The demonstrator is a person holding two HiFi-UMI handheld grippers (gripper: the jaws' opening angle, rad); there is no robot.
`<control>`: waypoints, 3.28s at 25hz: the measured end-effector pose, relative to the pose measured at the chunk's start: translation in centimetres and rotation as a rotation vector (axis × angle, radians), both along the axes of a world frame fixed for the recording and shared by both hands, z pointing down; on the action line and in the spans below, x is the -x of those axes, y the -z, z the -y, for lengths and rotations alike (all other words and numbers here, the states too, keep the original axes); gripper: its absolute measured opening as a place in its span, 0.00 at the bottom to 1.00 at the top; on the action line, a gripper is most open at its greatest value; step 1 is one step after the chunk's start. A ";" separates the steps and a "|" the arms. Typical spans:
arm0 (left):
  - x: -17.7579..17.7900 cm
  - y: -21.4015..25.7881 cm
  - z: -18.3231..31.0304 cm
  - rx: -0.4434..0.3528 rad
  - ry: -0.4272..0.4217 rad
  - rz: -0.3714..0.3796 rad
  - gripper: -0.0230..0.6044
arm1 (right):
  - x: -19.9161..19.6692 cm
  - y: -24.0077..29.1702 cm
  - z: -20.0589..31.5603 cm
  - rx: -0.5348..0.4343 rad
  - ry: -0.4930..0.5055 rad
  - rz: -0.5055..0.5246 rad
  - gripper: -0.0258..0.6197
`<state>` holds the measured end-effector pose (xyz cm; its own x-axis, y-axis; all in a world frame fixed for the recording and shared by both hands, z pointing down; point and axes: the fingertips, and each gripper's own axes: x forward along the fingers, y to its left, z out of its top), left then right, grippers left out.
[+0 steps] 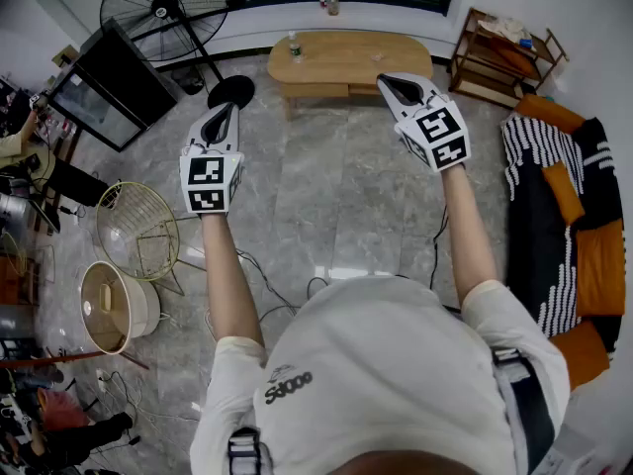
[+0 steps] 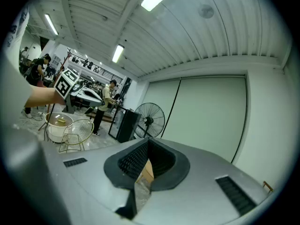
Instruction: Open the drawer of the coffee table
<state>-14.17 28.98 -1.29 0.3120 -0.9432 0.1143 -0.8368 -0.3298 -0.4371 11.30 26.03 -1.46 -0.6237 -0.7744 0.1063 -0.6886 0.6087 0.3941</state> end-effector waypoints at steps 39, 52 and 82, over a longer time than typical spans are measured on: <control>3.8 -4.1 25.3 0.073 -0.015 -0.071 0.06 | 0.9 -3.1 25.6 0.073 -0.067 0.016 0.05; -0.1 -5.6 42.5 0.107 0.004 -0.079 0.06 | -2.8 -3.3 43.8 0.088 -0.039 0.101 0.05; 11.2 -16.6 70.9 0.217 -0.076 -0.046 0.06 | 5.2 -13.7 67.8 0.171 -0.181 0.074 0.05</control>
<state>-25.34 -41.96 15.32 0.3909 -0.8716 0.2960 -0.8235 -0.4748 -0.3106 6.11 -41.73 12.20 -0.4874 -0.8490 0.2041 -0.8157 0.5261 0.2405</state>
